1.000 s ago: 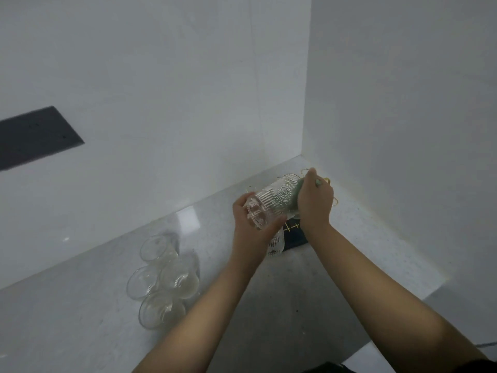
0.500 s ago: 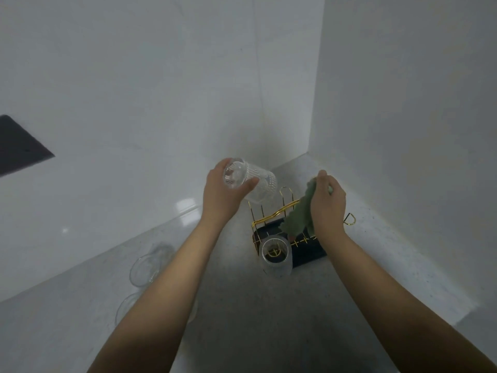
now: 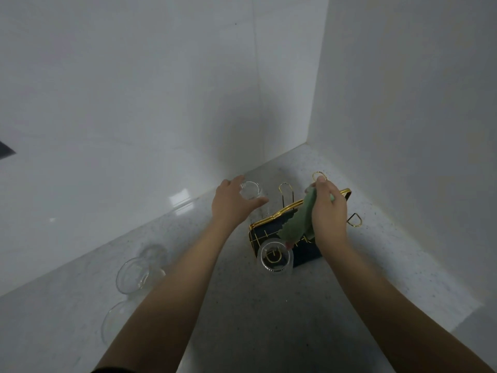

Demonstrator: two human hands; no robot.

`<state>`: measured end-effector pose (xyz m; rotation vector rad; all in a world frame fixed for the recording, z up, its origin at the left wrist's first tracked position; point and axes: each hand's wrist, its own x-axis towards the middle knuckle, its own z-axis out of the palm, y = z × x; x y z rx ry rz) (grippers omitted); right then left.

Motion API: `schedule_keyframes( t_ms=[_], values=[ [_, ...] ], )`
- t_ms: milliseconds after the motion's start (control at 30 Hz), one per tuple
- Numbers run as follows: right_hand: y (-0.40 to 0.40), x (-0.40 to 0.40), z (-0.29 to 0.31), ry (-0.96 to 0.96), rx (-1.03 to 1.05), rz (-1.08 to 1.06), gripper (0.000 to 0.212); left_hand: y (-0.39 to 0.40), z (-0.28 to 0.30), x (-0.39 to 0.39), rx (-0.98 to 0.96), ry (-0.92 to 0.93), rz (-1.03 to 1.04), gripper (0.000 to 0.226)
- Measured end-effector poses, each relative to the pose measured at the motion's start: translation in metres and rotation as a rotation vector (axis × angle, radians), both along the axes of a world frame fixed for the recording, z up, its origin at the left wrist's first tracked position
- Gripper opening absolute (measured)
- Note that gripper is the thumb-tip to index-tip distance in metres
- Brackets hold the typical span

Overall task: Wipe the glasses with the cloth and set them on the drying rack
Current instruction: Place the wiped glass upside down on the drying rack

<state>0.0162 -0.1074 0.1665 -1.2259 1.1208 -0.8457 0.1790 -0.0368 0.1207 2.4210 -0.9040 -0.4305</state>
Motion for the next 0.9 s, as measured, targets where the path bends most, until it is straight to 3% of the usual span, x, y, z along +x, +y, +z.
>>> schedule_keyframes(
  t_ms=[200,900],
  values=[
    [0.000,0.003,-0.003,-0.005,0.049,-0.026,0.035,-0.003,-0.014,-0.004,0.059,0.037,-0.024,0.087],
    [0.012,-0.004,0.000,-0.002,0.010,0.001,0.038,0.007,-0.009,-0.013,-0.043,0.174,0.050,0.084]
  ],
)
